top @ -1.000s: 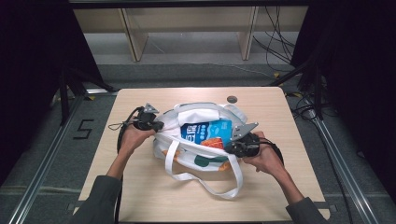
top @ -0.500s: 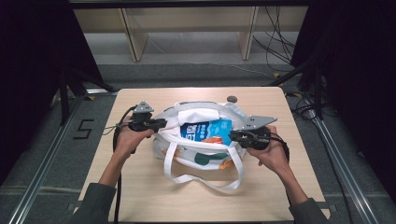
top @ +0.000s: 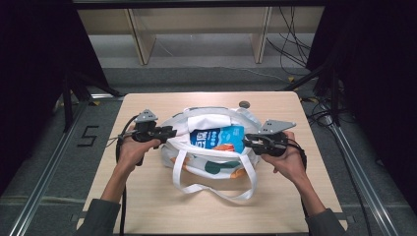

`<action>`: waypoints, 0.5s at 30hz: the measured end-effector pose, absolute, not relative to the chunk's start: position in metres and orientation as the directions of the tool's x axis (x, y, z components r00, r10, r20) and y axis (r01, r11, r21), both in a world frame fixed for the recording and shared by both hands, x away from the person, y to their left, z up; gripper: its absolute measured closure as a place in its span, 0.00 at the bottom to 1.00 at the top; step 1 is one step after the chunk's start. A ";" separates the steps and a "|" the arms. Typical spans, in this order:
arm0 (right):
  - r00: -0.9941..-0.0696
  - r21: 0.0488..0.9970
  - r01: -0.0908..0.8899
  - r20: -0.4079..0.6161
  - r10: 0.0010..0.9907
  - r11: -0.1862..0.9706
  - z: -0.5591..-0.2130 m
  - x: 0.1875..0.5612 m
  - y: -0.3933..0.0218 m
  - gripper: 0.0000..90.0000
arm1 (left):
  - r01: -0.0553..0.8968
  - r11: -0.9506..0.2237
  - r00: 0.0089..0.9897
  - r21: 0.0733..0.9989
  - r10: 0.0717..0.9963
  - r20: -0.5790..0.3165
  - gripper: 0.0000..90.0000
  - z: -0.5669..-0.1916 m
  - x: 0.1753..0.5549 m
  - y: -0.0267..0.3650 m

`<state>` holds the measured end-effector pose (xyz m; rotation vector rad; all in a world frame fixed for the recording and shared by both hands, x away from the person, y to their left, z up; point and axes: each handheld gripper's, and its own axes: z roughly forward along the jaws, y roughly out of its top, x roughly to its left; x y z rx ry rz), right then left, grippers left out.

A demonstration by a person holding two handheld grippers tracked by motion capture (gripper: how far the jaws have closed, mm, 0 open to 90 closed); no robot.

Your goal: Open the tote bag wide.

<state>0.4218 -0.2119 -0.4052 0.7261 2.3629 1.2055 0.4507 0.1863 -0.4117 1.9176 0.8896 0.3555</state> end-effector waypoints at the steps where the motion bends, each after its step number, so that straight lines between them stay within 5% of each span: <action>1: -0.780 0.832 0.269 -0.106 0.616 0.484 -0.406 0.422 -0.211 0.74 | 0.437 -0.278 0.687 0.855 0.717 -0.118 0.74 -0.412 0.450 0.185; 15: -0.755 0.842 0.288 -0.093 0.649 0.456 -0.406 0.419 -0.214 0.55 | 0.420 -0.280 0.705 0.863 0.700 -0.115 0.60 -0.406 0.442 0.182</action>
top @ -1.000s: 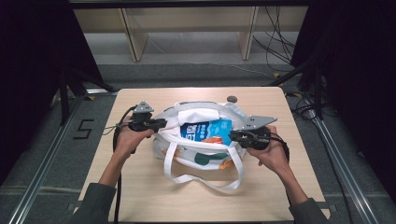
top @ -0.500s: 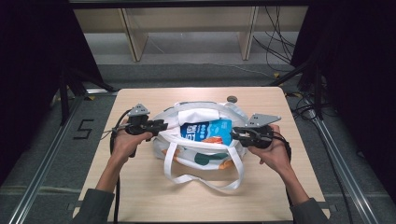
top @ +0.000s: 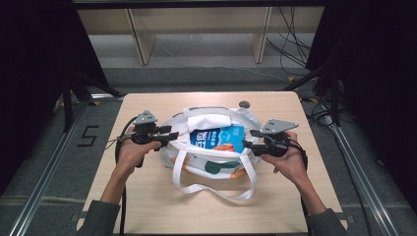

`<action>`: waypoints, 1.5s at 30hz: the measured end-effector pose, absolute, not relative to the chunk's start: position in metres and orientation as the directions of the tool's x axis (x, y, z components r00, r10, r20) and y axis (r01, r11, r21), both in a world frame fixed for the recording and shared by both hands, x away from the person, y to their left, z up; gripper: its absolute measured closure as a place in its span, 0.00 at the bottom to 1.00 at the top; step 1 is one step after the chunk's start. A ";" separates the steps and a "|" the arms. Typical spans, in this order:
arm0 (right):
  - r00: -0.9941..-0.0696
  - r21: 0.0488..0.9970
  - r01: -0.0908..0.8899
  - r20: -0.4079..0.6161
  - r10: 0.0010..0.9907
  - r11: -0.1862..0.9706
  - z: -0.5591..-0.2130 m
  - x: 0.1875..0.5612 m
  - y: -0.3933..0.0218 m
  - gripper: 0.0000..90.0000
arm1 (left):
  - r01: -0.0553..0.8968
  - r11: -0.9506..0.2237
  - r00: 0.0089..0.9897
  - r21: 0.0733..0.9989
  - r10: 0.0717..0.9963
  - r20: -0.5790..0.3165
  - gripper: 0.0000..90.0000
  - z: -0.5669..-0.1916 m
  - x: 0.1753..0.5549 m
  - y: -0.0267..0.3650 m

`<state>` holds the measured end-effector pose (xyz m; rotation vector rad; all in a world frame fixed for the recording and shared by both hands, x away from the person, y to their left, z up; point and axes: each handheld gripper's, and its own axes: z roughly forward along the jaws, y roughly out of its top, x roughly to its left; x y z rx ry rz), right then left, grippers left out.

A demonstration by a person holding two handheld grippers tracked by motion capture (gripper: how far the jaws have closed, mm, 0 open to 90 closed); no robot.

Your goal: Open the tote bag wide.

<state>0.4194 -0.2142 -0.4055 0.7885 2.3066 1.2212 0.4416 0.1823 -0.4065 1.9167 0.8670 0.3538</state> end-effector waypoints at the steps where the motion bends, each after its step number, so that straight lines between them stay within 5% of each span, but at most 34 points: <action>1: -0.759 0.837 0.301 -0.079 0.646 0.456 -0.405 0.418 -0.214 0.55 | 0.418 -0.277 0.708 0.865 0.696 -0.120 0.58 -0.407 0.441 0.181; 13: -0.743 0.853 0.285 -0.091 0.663 0.436 -0.400 0.410 -0.224 0.45 | 0.431 -0.268 0.712 0.862 0.687 -0.143 0.35 -0.401 0.418 0.184; 45: -0.731 0.856 0.288 -0.093 0.676 0.429 -0.406 0.373 -0.238 0.33 | 0.373 -0.307 0.757 0.875 0.646 -0.096 0.30 -0.423 0.357 0.188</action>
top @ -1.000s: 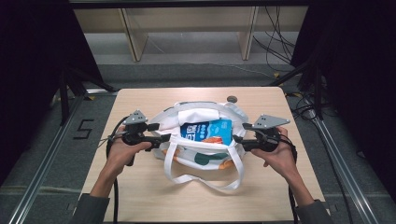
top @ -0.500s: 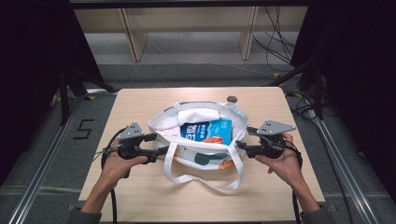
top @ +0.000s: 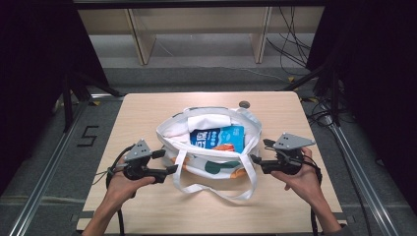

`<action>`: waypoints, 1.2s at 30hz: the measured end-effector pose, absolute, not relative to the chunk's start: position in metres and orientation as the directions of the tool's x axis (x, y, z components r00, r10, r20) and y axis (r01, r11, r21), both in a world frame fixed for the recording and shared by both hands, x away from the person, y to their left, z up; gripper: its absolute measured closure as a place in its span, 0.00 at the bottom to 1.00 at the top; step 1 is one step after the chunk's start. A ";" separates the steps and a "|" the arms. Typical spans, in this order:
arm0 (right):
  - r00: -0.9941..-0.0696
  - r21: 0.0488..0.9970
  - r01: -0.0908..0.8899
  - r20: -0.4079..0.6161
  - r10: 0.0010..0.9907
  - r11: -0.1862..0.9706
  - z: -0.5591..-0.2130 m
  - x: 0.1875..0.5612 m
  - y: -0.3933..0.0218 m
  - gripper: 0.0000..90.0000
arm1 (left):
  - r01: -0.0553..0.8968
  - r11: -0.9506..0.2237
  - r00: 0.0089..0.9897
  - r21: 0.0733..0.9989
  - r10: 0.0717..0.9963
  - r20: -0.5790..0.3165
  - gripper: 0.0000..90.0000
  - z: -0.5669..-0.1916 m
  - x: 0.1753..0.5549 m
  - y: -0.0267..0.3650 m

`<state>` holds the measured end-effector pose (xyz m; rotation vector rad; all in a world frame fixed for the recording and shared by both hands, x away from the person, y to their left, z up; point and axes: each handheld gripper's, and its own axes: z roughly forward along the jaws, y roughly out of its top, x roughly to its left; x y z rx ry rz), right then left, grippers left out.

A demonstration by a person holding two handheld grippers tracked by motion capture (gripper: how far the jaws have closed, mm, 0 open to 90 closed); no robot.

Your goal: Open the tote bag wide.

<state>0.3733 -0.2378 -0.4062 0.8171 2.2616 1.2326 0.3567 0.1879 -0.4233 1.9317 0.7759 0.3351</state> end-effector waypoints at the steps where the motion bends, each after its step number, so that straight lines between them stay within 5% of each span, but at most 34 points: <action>1: -0.725 0.856 0.305 -0.076 0.685 0.418 -0.407 0.371 -0.238 0.33 | 0.381 -0.298 0.752 0.875 0.651 -0.106 0.29 -0.425 0.355 0.188; 36: -0.732 0.825 0.352 -0.053 0.680 0.443 -0.442 0.338 -0.248 0.31 | 0.346 -0.325 0.774 0.880 0.629 -0.072 0.28 -0.470 0.309 0.192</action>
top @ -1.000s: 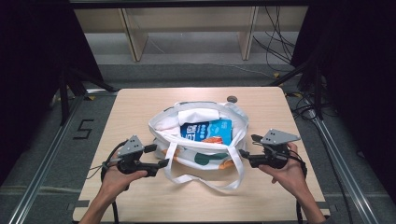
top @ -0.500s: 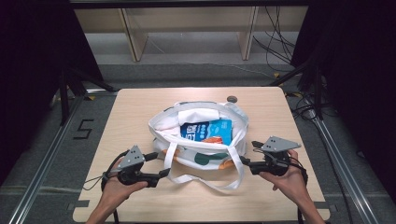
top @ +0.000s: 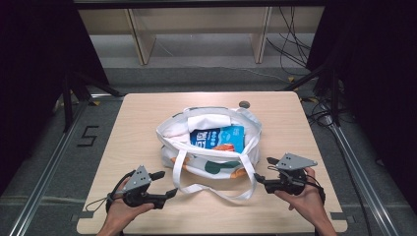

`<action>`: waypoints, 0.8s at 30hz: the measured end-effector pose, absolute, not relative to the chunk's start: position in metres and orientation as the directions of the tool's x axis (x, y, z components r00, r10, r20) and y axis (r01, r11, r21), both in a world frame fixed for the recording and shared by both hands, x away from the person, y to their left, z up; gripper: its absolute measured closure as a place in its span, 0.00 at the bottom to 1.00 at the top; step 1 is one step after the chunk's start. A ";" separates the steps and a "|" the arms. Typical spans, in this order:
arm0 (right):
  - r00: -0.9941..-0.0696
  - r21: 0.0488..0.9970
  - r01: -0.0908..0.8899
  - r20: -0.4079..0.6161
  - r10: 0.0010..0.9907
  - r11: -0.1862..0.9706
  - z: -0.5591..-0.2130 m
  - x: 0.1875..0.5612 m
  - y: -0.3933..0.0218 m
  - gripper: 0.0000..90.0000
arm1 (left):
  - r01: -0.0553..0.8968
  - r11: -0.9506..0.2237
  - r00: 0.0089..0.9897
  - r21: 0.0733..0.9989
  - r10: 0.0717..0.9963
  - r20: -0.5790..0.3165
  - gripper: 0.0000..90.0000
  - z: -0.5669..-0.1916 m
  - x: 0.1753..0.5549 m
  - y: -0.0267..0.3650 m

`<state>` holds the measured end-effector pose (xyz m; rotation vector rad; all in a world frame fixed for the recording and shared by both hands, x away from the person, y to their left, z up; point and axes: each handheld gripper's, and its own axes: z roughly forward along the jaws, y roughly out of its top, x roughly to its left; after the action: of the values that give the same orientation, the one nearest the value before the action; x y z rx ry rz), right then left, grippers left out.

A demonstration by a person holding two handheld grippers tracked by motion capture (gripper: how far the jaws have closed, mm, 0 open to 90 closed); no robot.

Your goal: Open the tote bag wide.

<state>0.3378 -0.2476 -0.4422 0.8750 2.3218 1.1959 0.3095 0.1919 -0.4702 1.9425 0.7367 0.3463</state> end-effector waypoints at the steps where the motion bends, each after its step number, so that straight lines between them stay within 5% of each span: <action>1: -0.720 0.830 0.342 -0.070 0.690 0.441 -0.443 0.337 -0.249 0.31 | 0.347 -0.322 0.773 0.881 0.630 -0.074 0.28 -0.472 0.309 0.192; 24: -0.733 0.799 0.371 -0.061 0.678 0.473 -0.469 0.307 -0.254 0.31 | 0.376 -0.362 0.760 0.853 0.647 -0.061 0.27 -0.490 0.289 0.190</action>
<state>0.3072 -0.2538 -0.4686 0.8810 2.3551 1.1434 0.2889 0.1902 -0.4903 1.9920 0.7718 0.3537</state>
